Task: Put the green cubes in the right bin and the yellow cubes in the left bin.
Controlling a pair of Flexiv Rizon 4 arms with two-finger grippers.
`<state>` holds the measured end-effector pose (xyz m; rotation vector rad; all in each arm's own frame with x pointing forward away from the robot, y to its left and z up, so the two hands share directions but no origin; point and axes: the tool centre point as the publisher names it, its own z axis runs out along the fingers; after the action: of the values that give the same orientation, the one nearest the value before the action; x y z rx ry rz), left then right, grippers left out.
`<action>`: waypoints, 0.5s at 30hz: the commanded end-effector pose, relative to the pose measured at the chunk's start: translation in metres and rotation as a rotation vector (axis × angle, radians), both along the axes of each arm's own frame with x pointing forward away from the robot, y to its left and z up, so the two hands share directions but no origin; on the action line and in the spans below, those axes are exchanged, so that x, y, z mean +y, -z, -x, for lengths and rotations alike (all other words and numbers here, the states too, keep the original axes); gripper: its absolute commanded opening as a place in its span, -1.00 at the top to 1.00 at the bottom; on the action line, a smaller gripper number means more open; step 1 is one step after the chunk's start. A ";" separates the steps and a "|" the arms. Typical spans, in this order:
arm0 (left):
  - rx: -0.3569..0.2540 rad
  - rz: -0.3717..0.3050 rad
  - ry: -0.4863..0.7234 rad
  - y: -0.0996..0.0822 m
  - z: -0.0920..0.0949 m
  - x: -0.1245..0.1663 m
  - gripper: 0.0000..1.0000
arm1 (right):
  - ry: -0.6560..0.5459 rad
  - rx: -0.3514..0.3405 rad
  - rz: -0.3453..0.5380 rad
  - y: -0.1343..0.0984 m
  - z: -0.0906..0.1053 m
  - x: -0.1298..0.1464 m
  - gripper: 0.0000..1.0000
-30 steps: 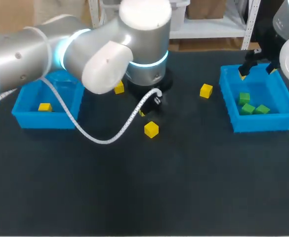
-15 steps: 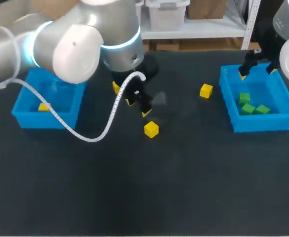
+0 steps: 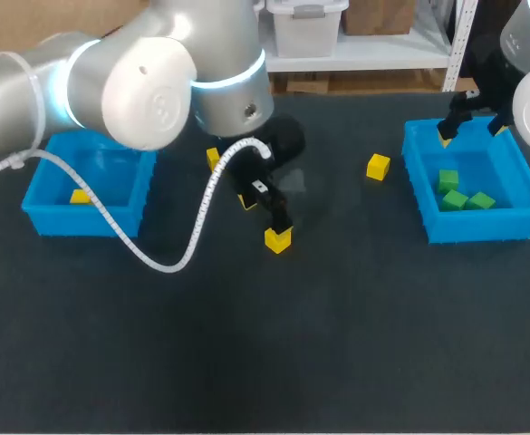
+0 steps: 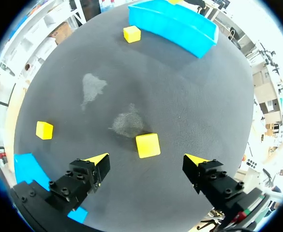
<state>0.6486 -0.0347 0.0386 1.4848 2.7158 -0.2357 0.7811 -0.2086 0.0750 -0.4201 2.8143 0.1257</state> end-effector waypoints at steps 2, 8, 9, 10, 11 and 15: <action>-0.012 -0.045 0.004 0.008 0.003 -0.014 -1.00 | 0.004 -0.008 0.003 0.000 0.004 0.000 -1.00; -0.036 -0.115 0.002 0.028 0.002 -0.021 -1.00 | 0.004 -0.008 0.003 0.000 0.004 0.000 -1.00; -0.036 -0.116 0.001 0.031 0.001 -0.023 -1.00 | 0.004 -0.008 0.003 0.000 0.004 0.000 -1.00; -0.031 -0.117 -0.005 0.033 0.000 -0.025 -1.00 | 0.004 -0.008 0.003 0.000 0.004 0.000 -1.00; -0.031 -0.119 -0.007 0.035 -0.001 -0.026 -1.00 | 0.004 -0.008 0.003 0.000 0.004 0.000 -1.00; -0.045 -0.142 -0.021 0.043 -0.008 -0.028 -1.00 | 0.004 -0.008 0.003 0.000 0.004 0.000 -1.00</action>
<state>0.6485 -0.0554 0.0015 1.4719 2.7411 -0.0266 0.7811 -0.2086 0.0750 -0.4201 2.8143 0.1256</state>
